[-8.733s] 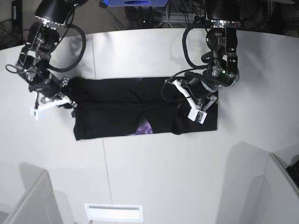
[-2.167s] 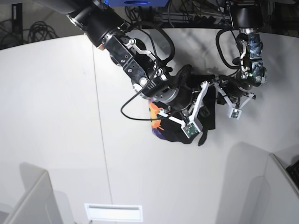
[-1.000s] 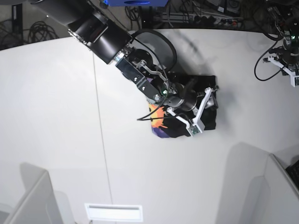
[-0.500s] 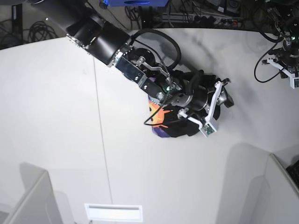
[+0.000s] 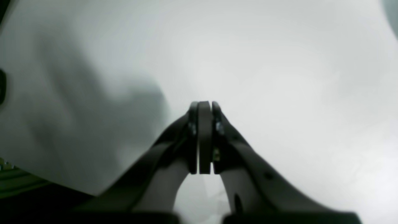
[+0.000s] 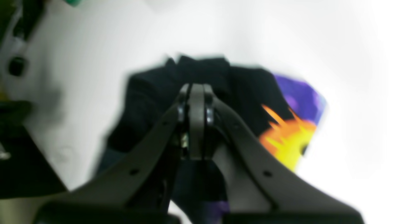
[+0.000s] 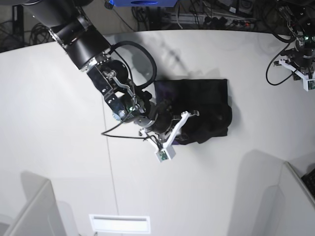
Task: Fold the T-shirt properly
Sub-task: 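Open the right gripper and withdraw it from the folded bundle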
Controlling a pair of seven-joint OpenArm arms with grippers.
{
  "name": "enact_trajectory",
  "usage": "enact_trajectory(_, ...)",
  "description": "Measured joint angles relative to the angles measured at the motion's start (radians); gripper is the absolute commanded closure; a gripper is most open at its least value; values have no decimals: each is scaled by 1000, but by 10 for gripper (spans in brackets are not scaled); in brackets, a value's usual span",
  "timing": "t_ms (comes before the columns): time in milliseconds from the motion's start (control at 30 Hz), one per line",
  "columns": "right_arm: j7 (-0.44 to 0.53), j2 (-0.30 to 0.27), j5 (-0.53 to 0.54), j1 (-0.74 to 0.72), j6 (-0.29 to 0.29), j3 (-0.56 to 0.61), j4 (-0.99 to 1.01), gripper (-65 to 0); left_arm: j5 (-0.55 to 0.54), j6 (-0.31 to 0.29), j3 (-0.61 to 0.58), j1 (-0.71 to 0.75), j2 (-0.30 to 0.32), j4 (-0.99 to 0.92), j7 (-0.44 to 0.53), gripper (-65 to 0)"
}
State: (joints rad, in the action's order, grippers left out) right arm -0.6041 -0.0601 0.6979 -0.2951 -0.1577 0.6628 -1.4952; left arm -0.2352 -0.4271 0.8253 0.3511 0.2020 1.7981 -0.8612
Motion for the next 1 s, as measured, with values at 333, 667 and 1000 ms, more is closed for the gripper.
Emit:
enact_trajectory(333,8,66,0,-90,1,82,229,0,2,0,-2,-5,-40,48,0,0)
enact_trajectory(667,66,180,1,-173,1,281,416,0,2,0,1,3,-38,55,1,0)
enact_trajectory(1000,121,185,6,-217,-1,396,308,0,2,0,1,-5,-38,54,1,0)
